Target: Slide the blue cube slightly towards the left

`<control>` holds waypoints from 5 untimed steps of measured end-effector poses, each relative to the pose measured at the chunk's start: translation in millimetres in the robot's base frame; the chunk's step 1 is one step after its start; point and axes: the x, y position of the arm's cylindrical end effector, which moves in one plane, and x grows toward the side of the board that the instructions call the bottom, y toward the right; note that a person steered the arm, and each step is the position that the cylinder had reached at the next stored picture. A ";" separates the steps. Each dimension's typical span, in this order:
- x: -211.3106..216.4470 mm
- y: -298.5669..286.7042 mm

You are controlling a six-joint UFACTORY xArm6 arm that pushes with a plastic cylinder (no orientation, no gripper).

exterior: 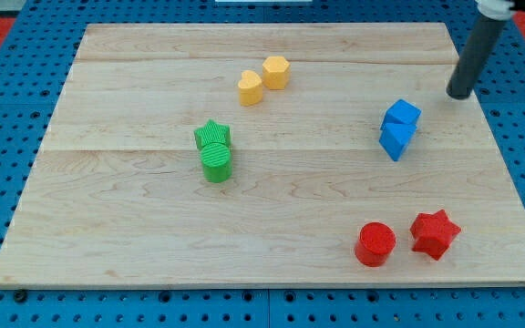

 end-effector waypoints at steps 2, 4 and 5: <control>19.6 -74.5; 19.6 -96.2; 3.2 -100.9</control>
